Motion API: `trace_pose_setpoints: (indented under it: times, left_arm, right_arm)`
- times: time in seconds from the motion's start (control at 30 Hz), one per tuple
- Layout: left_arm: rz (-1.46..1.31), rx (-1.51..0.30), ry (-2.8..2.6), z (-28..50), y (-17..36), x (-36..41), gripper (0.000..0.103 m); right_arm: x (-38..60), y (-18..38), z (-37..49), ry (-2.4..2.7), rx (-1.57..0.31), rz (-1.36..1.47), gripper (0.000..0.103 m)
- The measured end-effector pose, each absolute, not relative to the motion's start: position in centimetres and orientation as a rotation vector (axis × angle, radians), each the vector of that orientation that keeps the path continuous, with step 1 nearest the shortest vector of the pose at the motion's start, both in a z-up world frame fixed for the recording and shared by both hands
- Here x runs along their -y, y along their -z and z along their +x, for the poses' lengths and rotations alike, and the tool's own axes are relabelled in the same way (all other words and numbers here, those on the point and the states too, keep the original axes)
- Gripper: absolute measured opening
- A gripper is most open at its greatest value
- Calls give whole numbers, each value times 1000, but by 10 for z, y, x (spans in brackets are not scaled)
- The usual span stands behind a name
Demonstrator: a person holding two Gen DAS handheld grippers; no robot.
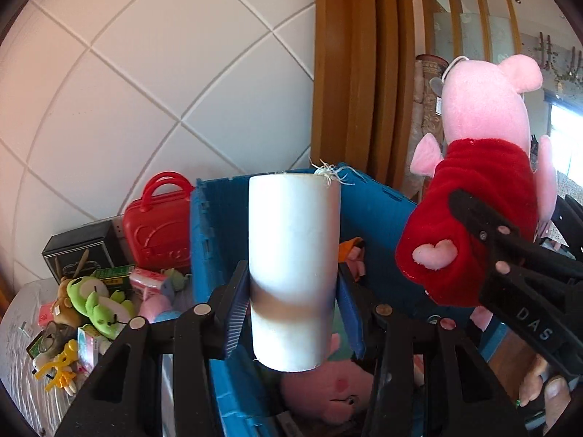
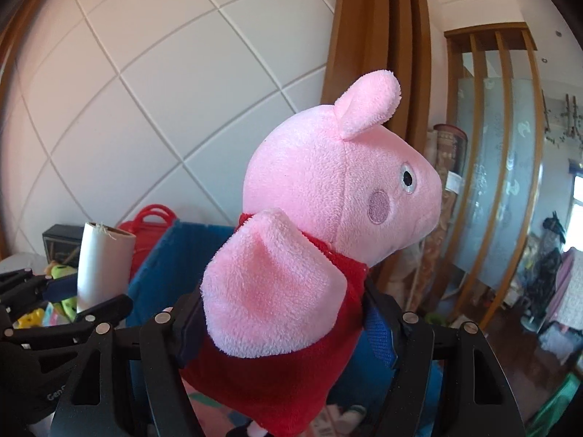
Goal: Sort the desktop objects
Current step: 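Open both grippers to drop the roll and pig plush into the bin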
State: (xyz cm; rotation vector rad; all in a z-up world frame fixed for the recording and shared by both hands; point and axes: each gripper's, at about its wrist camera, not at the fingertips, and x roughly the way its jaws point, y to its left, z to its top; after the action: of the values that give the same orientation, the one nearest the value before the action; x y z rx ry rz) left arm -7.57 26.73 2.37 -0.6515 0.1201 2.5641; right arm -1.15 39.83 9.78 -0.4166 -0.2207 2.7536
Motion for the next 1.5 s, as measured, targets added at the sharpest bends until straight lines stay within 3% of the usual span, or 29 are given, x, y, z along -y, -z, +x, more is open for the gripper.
trace_pose_setpoints:
  times: [0.37,0.43,0.5,0.53,0.6,0.7,0.87,1.5]
  left_arm:
    - [-866,-204,-2512,-84,18,-351,46]
    - [-864,-207,-2537,-82,14,-353,55]
    - [-855,-201,-2565,-79,12,-351,82]
    - [-846,-195,-2571,-79,10,-349,83]
    - [-842,-200,-2591,-80,11,-346,83]
    - [-868,-177,-2593,-84,13,-340,83]
    - [-884,-161,-2615,-84,12,-336,83]
    - [-876,-114,-2732,-79,7,-283,83]
  right_arm:
    - [-489,-54,-27,-2664,366,-547,73]
    - [-498,-47,-29,-2671,373,-559,73]
    - [-502,-43,-33,-2667,405,-564,75]
    - [-500,-42,-34,-2665,424,-572,77]
    - [-493,-40,-35,-2661,449,-569,79]
    - [-486,-40,-34,-2653,458,-562,93]
    - [-482,-37,-30,-2671,465,-579,98]
    - [-463,-45,-26,-2783,366,-595,100]
